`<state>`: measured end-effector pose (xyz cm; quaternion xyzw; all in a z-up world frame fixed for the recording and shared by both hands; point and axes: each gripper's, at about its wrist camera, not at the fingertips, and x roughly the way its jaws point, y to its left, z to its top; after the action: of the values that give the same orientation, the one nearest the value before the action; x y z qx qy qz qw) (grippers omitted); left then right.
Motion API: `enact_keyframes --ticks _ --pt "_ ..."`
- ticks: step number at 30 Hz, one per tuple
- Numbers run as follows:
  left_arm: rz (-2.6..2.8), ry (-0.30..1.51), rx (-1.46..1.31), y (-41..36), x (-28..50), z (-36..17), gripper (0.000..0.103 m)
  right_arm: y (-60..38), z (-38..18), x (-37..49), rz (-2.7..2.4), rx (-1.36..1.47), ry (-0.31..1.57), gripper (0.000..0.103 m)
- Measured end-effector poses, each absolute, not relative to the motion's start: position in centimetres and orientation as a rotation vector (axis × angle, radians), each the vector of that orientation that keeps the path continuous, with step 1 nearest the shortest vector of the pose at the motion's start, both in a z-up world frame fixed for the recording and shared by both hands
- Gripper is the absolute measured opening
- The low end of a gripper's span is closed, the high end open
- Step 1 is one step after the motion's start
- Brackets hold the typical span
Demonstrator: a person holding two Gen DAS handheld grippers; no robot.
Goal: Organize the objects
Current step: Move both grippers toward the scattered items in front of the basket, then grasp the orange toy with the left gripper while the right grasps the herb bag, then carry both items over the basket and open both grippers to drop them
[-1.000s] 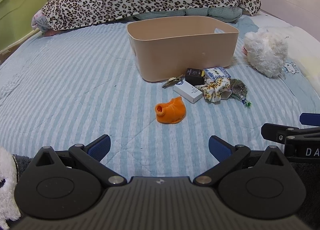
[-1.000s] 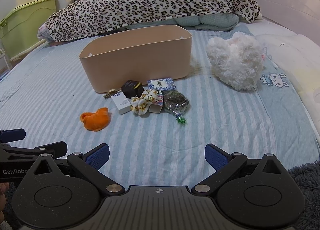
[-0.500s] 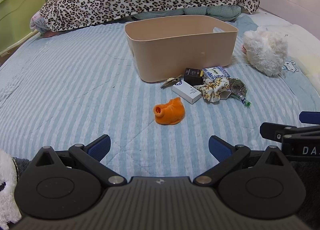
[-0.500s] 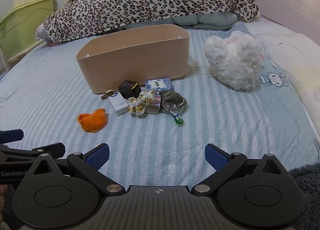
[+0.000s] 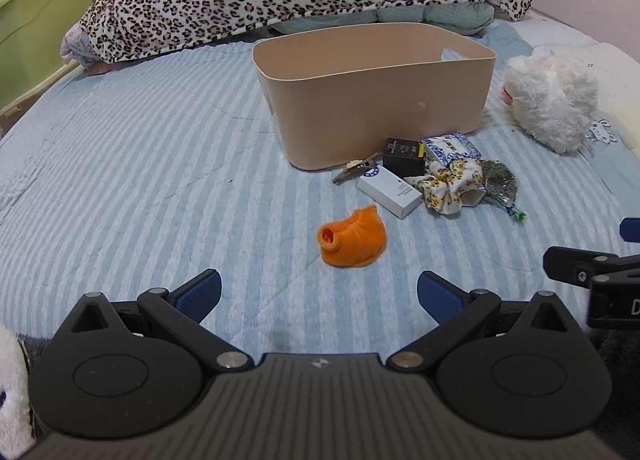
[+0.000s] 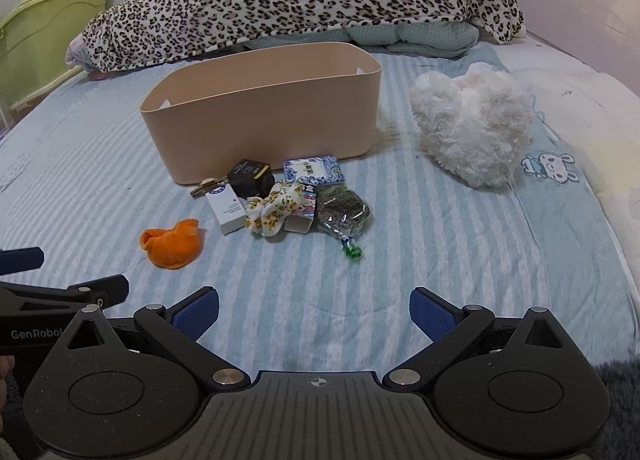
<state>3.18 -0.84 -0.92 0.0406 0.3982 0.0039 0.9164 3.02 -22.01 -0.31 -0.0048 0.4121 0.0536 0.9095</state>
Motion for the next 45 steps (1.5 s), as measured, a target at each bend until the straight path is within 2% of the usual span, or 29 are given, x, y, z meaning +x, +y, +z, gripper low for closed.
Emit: enact_keyframes --ticks 8,12,23,28,29,31,32,33,34,35,37,38,40,43,45 --pt "0.014 0.86 0.06 -0.3 6.8 -1.7 0.103 -22.9 -1.2 6.6 0.105 0.0 0.891 0.102" --pt "0.011 0.883 0.088 -0.6 8.8 -2.5 0.103 -23.2 -2.1 8.9 0.101 0.003 0.928 0.098" --pt "-0.063 0.997 0.085 -0.8 13.1 -7.3 0.103 -23.2 -6.3 14.3 0.06 -0.065 1.025 0.095" --pt "-0.089 0.99 0.084 -0.7 13.8 -8.7 0.103 -23.0 -8.2 15.3 0.037 -0.047 1.036 0.088" --pt "-0.098 0.986 0.09 -0.8 13.8 -8.8 0.103 -22.8 -8.3 15.4 0.035 -0.048 1.026 0.085" --pt "-0.113 0.98 0.079 -0.5 13.8 -8.9 0.103 -22.4 -8.2 15.3 0.043 -0.052 1.008 0.073" --pt "-0.117 0.977 0.071 -0.4 13.7 -9.0 0.102 -22.3 -8.1 15.2 0.049 -0.057 0.996 0.062" --pt "-0.116 0.97 0.069 -0.3 13.5 -8.9 0.094 -22.1 -8.0 15.0 0.056 -0.061 0.986 0.05" --pt "-0.114 0.96 0.075 -0.2 13.5 -8.7 0.085 -21.9 -7.9 14.9 0.062 -0.064 0.98 0.046" --pt "-0.115 0.947 0.083 -0.3 13.2 -8.4 0.078 -21.8 -7.8 14.7 0.068 -0.066 0.975 0.037" --pt "-0.125 0.929 0.095 -0.4 12.8 -8.0 0.055 -21.7 -7.7 14.4 0.073 -0.068 0.964 0.022" --pt "-0.128 0.924 0.098 -0.5 12.6 -7.8 0.05 -21.7 -7.5 14.3 0.073 -0.068 0.961 0.018" --pt "-0.127 0.917 0.108 -0.6 12.3 -7.5 0.031 -21.8 -7.3 14.0 0.073 -0.057 0.96 0.017" --pt "-0.117 0.922 0.085 -0.5 12.4 -7.1 0.019 -22.5 -6.7 13.4 0.056 -0.023 0.948 0.014" --pt "-0.115 0.932 0.043 0.1 12.2 -6.8 0.014 -23.0 -6.1 12.8 0.046 -0.003 0.931 0.014"
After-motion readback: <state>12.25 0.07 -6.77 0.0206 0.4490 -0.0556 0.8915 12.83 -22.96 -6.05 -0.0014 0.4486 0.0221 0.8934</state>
